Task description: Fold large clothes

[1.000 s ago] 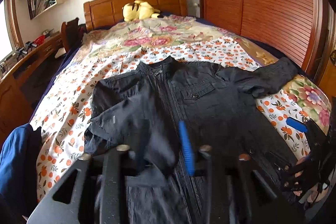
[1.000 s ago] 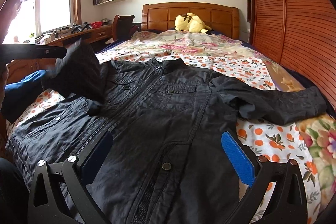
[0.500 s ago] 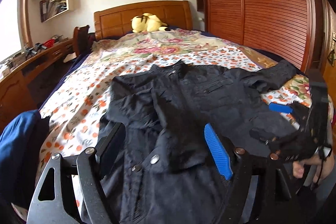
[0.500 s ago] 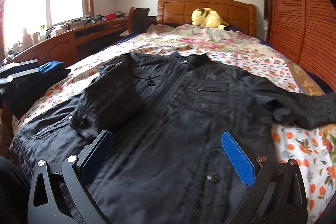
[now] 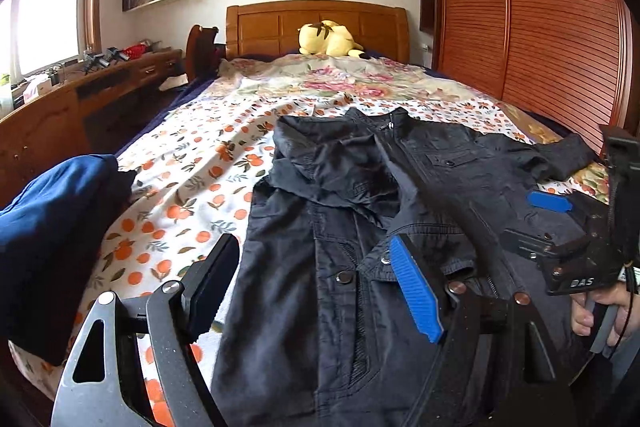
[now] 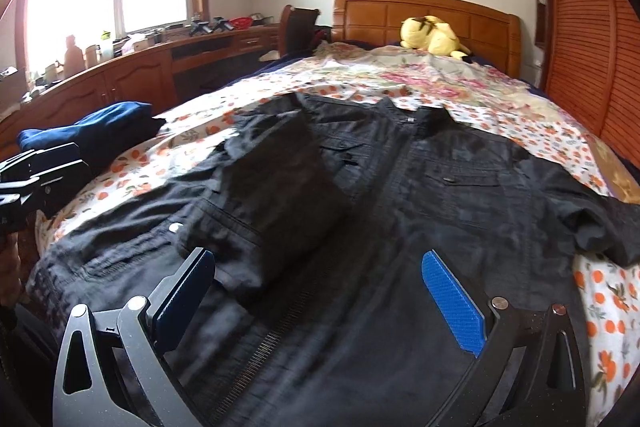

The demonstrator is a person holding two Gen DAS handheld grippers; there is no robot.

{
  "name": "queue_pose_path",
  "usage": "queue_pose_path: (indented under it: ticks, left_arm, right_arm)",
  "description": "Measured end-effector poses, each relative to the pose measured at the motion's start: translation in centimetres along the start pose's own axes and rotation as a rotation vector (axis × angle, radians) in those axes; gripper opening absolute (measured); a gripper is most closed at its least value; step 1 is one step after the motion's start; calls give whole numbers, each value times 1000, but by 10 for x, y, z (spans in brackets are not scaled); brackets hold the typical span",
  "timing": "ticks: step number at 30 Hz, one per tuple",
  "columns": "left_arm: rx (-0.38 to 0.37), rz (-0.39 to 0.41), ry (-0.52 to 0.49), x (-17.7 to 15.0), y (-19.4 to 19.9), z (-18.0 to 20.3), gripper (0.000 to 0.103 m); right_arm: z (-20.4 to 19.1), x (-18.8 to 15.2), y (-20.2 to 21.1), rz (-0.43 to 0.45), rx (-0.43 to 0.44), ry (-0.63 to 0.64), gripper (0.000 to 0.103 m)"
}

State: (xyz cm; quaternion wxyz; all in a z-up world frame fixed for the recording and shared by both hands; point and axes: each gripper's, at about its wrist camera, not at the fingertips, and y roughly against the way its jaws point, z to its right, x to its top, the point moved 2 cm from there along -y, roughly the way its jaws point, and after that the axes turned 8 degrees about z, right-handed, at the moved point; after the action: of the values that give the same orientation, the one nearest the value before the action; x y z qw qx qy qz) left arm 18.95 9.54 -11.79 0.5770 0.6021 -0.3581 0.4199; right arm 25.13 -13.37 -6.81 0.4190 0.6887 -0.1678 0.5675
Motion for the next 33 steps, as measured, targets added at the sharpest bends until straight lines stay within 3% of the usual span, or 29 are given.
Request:
queue_pose_path:
  ticks: [6,11,14,19,22,33]
  left_arm:
    - [12,12,-1,-4,12,-10,78]
    - [21,-9,-11,-12,10,-15,78]
    - [22,-20,-14,-15,9,-16,78]
    - [19,-21,-18,-17,10,-16,78]
    - [13,-25,-12,-18,8,-14,78]
    - [-53,-12,-29,-13,5,22,78]
  right_arm:
    - [-21,11,-28,-6,45,40,103]
    - [-29,6,-59,-65,76,65,99]
    - [-31,1,-78,-130,79,89,77]
    - [-16,-2,-84,-153,88,47,23]
    - [-6,3,-73,-109,110,19,14]
    - [36,11,33,116,89,-46,8]
